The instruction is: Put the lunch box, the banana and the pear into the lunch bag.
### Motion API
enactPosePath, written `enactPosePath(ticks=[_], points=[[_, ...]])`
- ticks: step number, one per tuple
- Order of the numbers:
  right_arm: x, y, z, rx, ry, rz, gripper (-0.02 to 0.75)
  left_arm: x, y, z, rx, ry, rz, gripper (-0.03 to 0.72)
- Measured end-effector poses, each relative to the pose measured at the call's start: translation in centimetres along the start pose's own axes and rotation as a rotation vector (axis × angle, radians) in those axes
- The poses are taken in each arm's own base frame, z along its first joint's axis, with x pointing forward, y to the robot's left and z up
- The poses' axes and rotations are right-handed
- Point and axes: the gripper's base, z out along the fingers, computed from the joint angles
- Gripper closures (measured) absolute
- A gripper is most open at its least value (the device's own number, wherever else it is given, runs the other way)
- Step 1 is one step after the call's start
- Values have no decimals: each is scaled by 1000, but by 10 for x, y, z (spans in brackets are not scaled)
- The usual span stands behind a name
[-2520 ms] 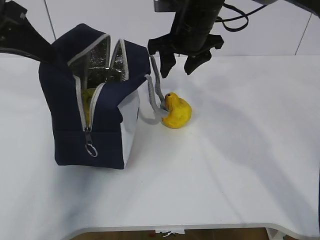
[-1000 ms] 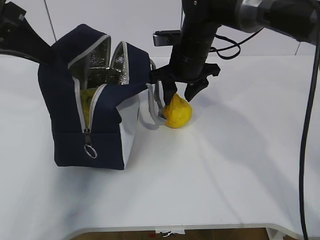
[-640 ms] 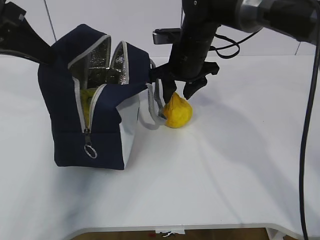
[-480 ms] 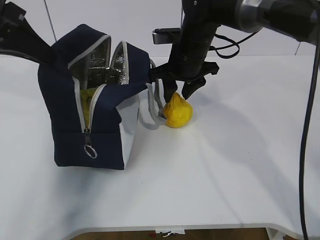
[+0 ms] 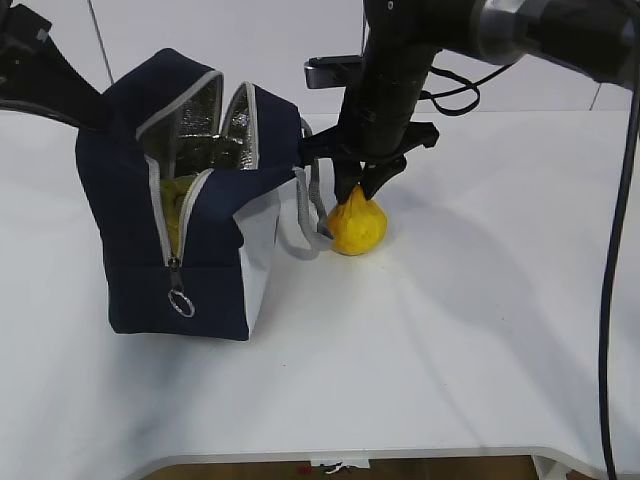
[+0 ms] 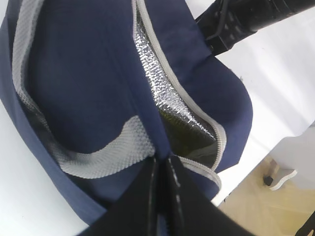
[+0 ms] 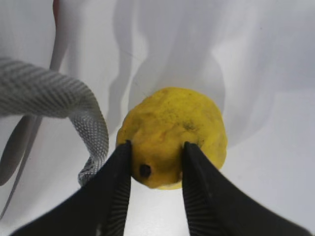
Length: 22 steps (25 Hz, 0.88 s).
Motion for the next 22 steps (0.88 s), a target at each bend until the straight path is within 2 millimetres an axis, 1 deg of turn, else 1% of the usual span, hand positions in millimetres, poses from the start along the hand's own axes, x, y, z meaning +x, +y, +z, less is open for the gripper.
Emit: enactPosePath(ticks=[3, 7, 11, 13, 18, 22], points=[[0, 0, -1, 5, -2, -8, 512, 0, 0, 0, 1, 1, 0, 695], [-4, -2, -8, 28, -23, -20, 516, 0, 0, 0, 2, 3, 0, 694], [-5, -2, -25, 33, -57, -25, 517, 1, -1, 0, 6, 8, 0, 695], [-5, -1, -40, 30, -82, -27, 517, 1, -1, 0, 7, 10, 0, 695], [-2, -7, -94, 107, -188, -67, 517, 1, -1, 0, 9, 13, 0, 695], [2, -11, -124, 154, -247, -78, 517, 1, -1, 0, 10, 15, 0, 695]])
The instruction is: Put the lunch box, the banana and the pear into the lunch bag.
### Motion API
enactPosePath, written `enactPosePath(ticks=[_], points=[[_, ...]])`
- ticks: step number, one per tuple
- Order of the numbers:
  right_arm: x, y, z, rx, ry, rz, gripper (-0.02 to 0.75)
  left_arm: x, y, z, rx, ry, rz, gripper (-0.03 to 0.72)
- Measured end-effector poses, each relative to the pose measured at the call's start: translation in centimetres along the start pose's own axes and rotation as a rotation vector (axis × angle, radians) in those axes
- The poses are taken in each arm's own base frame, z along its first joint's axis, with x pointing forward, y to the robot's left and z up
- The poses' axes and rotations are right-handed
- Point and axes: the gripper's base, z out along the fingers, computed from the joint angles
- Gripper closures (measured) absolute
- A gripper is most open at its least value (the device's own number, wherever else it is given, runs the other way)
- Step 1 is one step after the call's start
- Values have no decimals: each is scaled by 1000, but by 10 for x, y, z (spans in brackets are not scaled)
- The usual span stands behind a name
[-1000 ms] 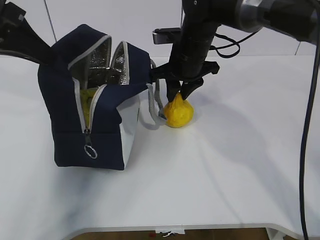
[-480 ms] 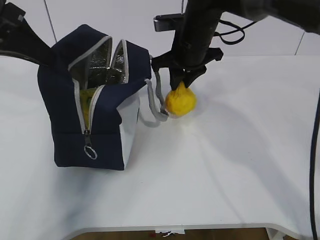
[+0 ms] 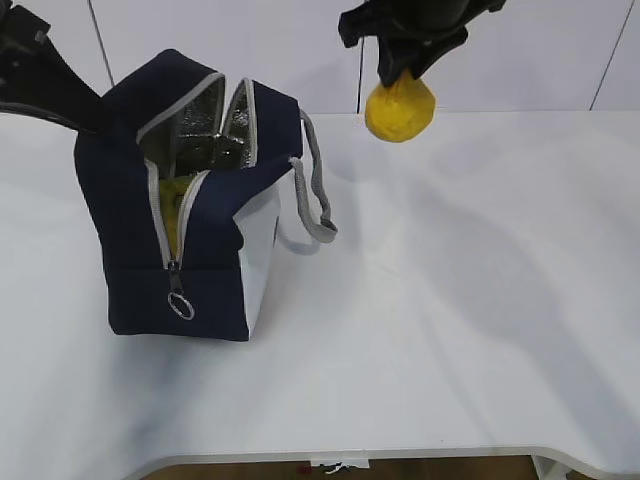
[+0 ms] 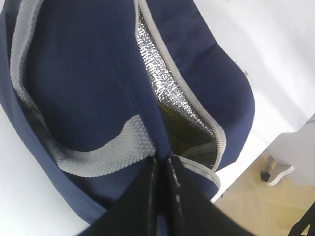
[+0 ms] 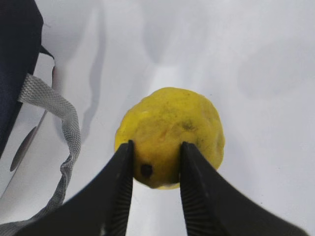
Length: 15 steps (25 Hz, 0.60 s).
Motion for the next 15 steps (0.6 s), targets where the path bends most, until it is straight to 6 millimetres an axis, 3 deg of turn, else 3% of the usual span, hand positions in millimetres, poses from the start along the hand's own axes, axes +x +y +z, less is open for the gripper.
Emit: enactPosePath(ticks=[7, 15], points=[[-7, 17, -29, -226, -59, 70, 518, 0, 0, 0, 0, 0, 0, 695], [-10, 47, -36, -578, -72, 53, 519, 0, 0, 0, 0, 0, 0, 695]])
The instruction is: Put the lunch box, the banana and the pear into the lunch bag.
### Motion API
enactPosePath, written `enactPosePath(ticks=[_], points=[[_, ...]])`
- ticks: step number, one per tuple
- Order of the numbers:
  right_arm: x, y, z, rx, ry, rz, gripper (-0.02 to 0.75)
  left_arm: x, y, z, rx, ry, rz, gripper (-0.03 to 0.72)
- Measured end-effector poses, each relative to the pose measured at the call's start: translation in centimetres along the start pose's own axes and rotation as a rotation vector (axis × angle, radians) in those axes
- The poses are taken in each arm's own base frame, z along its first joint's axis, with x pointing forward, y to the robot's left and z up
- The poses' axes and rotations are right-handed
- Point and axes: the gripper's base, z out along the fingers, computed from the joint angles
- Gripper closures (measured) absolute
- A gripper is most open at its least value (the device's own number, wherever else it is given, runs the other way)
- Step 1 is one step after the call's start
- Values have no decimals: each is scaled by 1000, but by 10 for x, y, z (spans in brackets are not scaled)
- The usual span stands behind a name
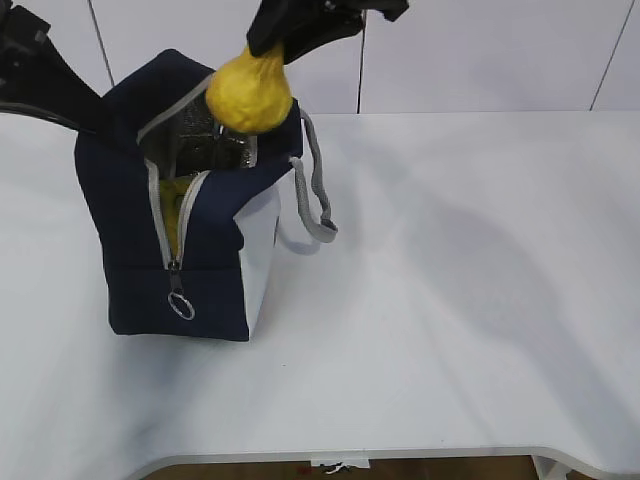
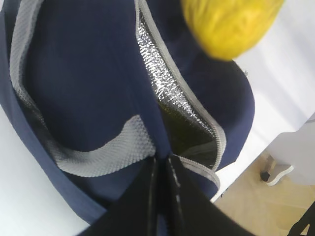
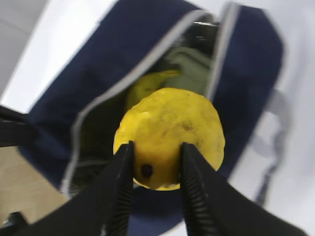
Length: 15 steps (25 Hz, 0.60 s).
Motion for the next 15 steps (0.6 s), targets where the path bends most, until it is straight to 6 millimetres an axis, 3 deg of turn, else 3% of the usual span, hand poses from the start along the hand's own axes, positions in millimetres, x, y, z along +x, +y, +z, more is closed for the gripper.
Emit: enactPosePath(ticks=[4, 10, 13, 15], points=[[-2, 3, 23, -162, 0, -14, 519, 0, 0, 0, 0, 0, 0, 695], [-1, -7, 51, -199, 6, 2, 510, 0, 0, 0, 1, 1, -2, 695], [0, -12, 62, -196, 18, 10, 409, 0, 0, 0, 1, 1, -2, 695], [0, -13, 64, -197, 17, 9, 289, 0, 0, 0, 2, 3, -2, 695]])
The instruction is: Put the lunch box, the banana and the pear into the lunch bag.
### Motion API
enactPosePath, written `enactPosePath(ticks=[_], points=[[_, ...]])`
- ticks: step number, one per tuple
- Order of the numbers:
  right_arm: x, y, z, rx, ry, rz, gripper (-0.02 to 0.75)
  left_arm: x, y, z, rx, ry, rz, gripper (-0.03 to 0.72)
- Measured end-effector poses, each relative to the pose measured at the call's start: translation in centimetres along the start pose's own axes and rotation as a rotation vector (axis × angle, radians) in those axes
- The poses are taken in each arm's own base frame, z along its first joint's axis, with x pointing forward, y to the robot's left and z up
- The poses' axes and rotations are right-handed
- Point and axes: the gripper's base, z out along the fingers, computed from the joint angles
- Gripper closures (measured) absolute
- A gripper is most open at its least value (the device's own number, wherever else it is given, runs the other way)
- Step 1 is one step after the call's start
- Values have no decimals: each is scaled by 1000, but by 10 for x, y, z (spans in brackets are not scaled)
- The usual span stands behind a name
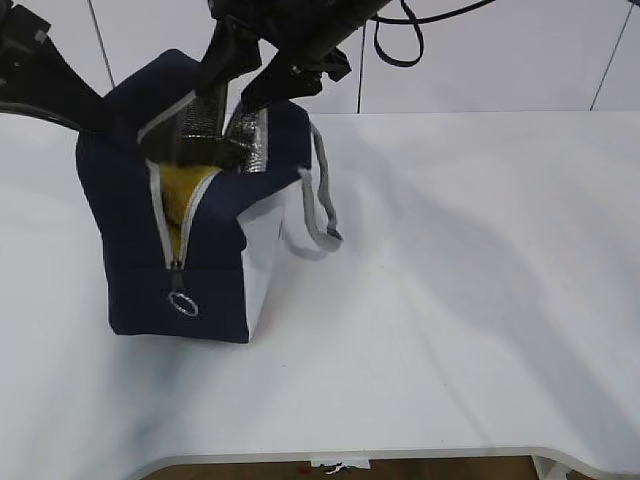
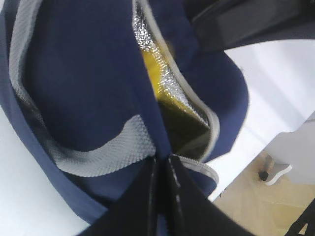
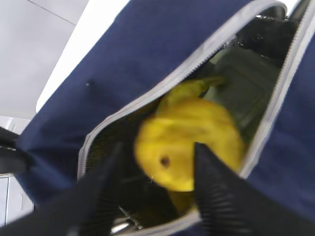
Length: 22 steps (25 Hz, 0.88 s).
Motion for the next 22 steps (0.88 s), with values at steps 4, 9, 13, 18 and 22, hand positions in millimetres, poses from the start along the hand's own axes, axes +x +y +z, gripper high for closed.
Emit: enactPosePath(ticks=[4, 9, 13, 18, 22], points=[[2, 0, 0, -6, 22, -5, 178, 0, 0, 0, 1, 1, 0, 695], [6, -5, -4, 83, 68, -33, 176, 0, 0, 0, 2, 3, 0, 695], [6, -10, -17, 232, 74, -37, 176, 0, 0, 0, 2, 3, 0, 695], [7, -17, -20, 302, 80, -2, 176, 0, 0, 0, 2, 3, 0, 695], [10, -21, -13, 292, 101, 22, 176, 0, 0, 0, 2, 3, 0, 695]])
